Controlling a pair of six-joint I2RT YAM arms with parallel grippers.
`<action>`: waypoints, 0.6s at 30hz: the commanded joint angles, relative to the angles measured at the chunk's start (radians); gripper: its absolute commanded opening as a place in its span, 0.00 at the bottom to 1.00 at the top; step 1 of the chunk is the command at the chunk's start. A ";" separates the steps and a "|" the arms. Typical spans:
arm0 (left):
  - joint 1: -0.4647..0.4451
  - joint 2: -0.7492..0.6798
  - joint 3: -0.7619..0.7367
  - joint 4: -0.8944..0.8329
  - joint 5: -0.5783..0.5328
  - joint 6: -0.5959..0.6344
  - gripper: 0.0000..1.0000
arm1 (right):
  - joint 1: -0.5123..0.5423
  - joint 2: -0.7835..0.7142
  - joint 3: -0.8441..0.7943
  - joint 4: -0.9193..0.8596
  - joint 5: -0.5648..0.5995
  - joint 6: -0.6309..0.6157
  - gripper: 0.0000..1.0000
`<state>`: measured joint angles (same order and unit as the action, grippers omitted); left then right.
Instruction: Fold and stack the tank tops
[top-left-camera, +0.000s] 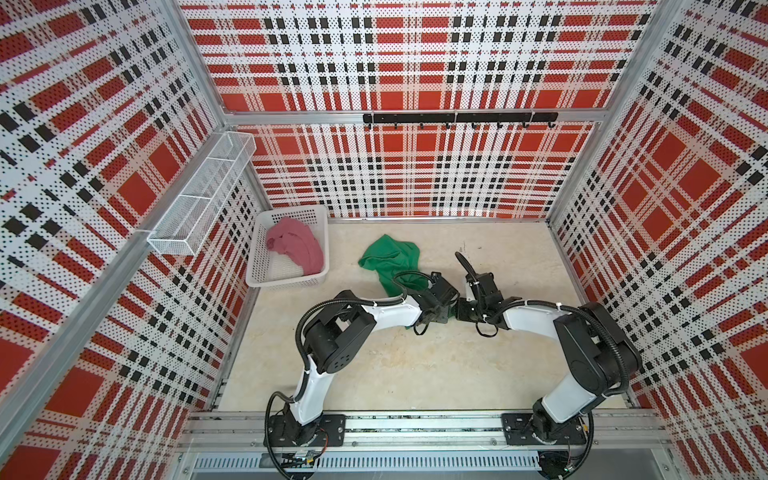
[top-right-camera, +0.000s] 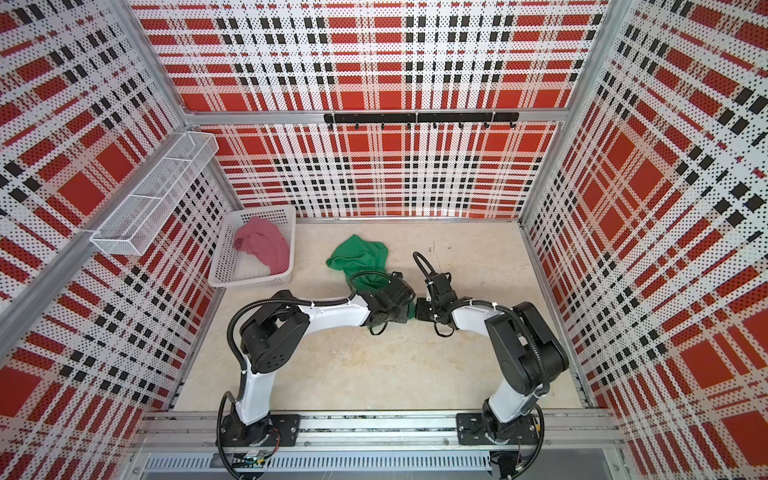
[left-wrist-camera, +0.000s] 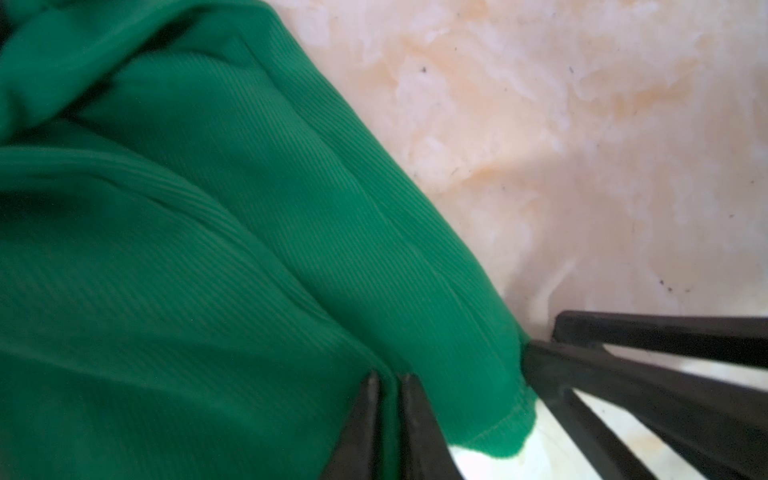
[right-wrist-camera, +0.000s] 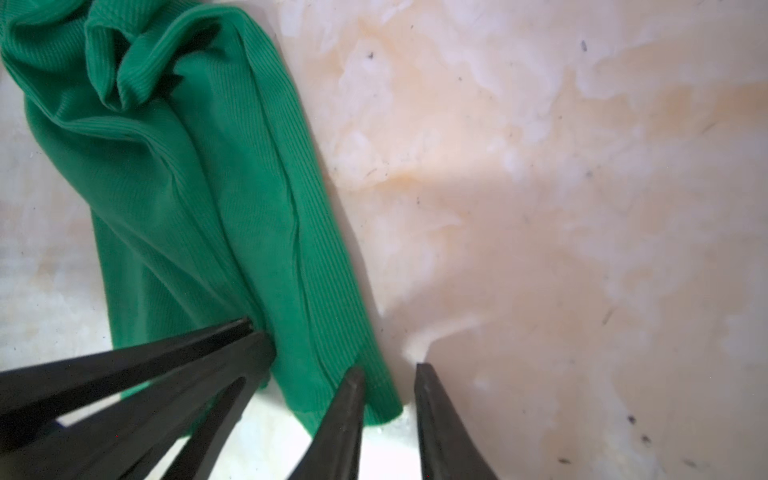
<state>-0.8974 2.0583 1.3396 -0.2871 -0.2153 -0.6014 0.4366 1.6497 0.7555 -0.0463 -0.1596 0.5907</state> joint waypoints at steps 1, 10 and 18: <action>0.006 -0.023 -0.017 -0.021 -0.001 0.000 0.07 | 0.005 0.015 -0.005 0.019 0.009 0.004 0.30; 0.030 -0.108 -0.051 0.006 -0.028 -0.005 0.00 | 0.005 0.021 -0.012 0.038 -0.014 0.023 0.21; 0.092 -0.270 -0.183 0.098 -0.061 -0.032 0.00 | 0.005 0.004 0.000 0.002 -0.014 0.035 0.00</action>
<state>-0.8322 1.8782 1.2106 -0.2497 -0.2474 -0.6140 0.4366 1.6608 0.7544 -0.0319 -0.1799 0.6182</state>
